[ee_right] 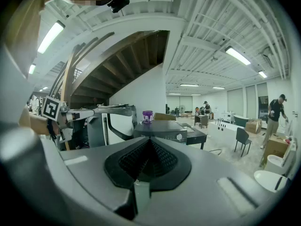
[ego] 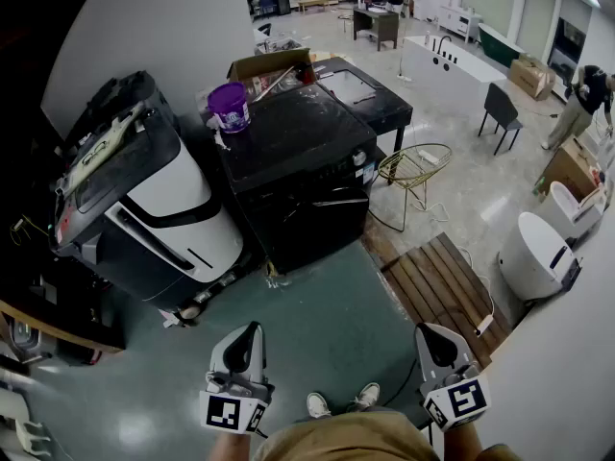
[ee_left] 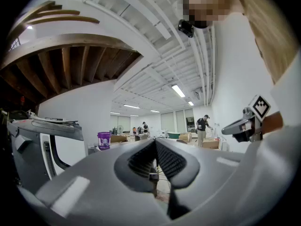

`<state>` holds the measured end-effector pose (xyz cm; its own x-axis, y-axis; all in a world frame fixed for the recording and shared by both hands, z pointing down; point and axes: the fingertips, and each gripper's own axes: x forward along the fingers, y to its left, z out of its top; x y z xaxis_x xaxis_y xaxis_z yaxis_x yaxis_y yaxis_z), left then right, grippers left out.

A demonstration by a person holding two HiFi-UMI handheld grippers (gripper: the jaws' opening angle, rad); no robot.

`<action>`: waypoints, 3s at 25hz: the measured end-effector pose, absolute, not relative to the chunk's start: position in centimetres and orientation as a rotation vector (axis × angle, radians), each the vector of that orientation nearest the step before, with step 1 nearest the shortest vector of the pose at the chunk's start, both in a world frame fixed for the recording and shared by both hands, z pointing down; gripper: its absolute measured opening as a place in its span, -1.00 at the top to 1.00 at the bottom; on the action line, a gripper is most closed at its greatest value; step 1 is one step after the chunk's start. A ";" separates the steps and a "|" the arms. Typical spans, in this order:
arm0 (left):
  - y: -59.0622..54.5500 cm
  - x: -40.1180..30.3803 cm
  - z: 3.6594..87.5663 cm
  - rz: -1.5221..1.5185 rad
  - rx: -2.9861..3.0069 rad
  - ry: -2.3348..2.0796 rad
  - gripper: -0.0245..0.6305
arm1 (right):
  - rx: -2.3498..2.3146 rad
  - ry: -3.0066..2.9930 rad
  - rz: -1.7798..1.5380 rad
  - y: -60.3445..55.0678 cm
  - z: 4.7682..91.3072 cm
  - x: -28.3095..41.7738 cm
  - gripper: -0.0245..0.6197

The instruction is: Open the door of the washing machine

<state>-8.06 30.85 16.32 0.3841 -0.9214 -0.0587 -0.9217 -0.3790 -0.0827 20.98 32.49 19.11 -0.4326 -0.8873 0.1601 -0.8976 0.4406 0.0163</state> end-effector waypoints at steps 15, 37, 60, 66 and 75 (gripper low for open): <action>32.9 -7.0 16.5 -0.015 -2.515 1.709 0.74 | 1.499 -2.580 0.198 34.5 18.3 20.5 0.90; 32.8 -3.4 16.4 -0.055 -2.473 1.744 0.74 | 1.464 -2.632 0.148 31.7 18.0 27.9 -0.86; 19.2 0.5 22.8 -0.053 -2.589 1.771 0.74 | 1.373 -2.551 0.331 20.2 24.2 29.4 -0.86; 6.8 -1.1 23.2 -0.058 -2.632 1.728 0.74 | 1.321 -2.490 0.366 8.6 24.4 26.3 -0.85; -6.3 -4.1 22.2 -0.069 -2.685 1.689 0.74 | 1.273 -2.477 0.400 -2.8 24.5 21.7 -0.85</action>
<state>-4.06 -6.26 22.21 0.4323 -0.9001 0.0534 -0.9015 -0.4328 0.0033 21.72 -2.80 24.54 -0.5485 -0.7294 0.4088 -0.8210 0.5625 -0.0978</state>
